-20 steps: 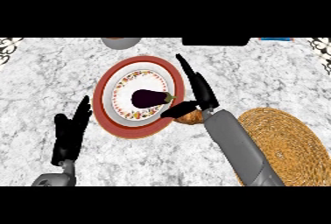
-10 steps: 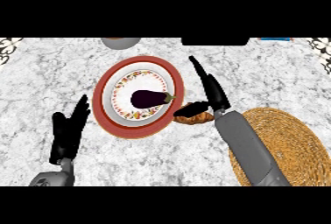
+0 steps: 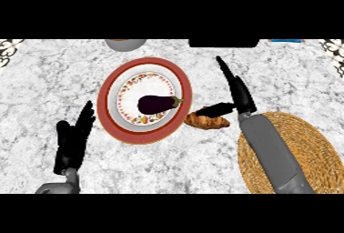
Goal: Pick the eggplant from the placemat and place it in the plate
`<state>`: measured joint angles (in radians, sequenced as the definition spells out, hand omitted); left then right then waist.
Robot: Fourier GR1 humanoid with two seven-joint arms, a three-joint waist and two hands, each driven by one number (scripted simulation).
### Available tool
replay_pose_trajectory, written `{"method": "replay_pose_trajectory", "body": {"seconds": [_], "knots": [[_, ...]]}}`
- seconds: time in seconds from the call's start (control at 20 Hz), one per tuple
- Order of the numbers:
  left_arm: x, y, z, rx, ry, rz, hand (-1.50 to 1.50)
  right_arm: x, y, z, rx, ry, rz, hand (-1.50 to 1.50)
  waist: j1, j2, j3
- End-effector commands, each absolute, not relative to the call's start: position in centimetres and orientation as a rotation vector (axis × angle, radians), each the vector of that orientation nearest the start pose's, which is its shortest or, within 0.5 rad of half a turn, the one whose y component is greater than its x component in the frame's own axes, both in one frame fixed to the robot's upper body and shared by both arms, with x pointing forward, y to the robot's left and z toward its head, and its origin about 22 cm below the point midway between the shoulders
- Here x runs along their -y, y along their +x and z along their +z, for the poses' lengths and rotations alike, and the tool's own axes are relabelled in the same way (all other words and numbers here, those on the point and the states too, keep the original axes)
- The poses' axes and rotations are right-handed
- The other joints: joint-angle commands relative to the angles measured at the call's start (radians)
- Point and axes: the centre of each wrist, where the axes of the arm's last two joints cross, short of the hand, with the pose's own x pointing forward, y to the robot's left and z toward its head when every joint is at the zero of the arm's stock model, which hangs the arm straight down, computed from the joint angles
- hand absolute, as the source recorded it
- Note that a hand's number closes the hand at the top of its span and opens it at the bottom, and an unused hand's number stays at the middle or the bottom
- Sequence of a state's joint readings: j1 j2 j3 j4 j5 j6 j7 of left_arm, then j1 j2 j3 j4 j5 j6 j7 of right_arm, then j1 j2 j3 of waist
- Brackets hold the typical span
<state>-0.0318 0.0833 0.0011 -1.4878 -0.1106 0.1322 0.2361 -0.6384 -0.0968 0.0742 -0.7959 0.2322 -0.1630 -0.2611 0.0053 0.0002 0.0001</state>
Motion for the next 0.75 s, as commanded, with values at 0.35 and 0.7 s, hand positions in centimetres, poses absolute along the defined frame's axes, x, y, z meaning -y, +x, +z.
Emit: {"method": "replay_pose_trajectory", "body": {"seconds": [0.35, 0.7], "knots": [[-24.5, 25.8, -1.0, 1.282, 0.229, -0.035, 0.0, 21.4, 39.0, 0.8, 1.669, -0.324, 0.388, -1.5, 0.0, 0.001, 0.0], [-24.8, 25.3, -0.5, 1.291, 0.25, -0.021, 0.0, 23.3, 38.6, 0.2, 1.646, -0.398, 0.416, -1.5, -0.001, 0.0, 0.0]]}}
